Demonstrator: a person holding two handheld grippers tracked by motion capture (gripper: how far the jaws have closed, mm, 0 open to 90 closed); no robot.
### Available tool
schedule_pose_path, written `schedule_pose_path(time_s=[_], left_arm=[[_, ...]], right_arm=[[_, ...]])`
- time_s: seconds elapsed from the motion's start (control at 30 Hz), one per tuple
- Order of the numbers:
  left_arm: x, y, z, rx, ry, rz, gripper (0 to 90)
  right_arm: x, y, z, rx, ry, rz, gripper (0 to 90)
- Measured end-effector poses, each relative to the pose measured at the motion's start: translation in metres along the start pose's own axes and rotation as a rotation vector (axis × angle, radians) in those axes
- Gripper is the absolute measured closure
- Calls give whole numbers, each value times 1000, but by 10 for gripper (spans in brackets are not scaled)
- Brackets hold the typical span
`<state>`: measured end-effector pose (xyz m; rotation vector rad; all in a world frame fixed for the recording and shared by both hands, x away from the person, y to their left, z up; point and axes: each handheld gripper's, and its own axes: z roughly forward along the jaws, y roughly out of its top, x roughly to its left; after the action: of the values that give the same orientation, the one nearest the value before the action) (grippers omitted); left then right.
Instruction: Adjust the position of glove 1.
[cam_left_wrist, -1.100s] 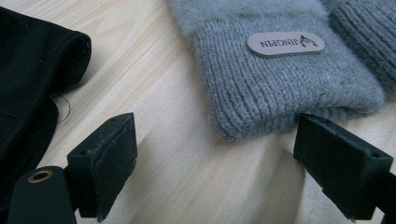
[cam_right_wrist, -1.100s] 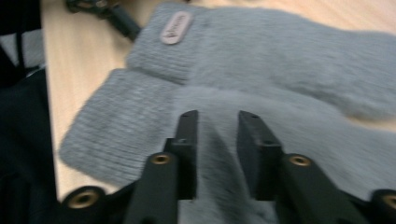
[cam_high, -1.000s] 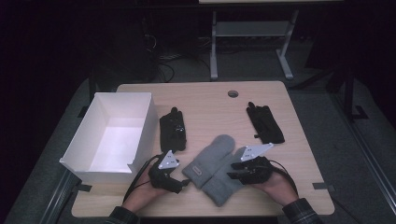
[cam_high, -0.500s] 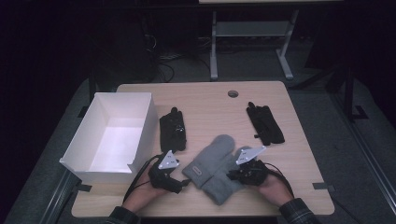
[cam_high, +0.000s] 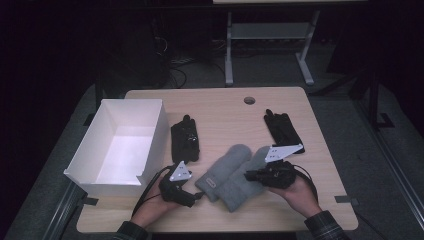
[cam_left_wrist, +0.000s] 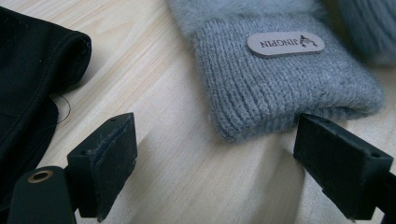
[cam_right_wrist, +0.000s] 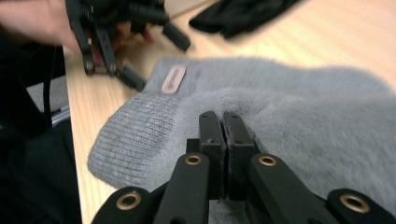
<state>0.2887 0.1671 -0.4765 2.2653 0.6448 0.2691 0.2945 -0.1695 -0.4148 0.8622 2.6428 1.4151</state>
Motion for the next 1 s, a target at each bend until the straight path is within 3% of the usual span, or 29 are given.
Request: schedule_pose_path(time_s=[0.07, 0.17, 0.3, 0.67, 1.0], left_arm=[[0, 0, 0, -4, 1, -2, 127], [0, 0, 0, -5, 0, -6, 127], [0, 0, 0, -4, 2, -2, 128], [0, 0, 0, -4, 2, 0, 128], [0, 0, 0, -3, 2, 1, 128]], right_arm=[[-4, 7, -2, -26, -9, -11, 890], [-10, 14, -3, -63, 1, 12, 890], [-14, 24, 3, -79, 14, 10, 889], [-10, 47, 39, -58, 68, -17, 889], [-14, 47, 52, -40, 83, -22, 887]])
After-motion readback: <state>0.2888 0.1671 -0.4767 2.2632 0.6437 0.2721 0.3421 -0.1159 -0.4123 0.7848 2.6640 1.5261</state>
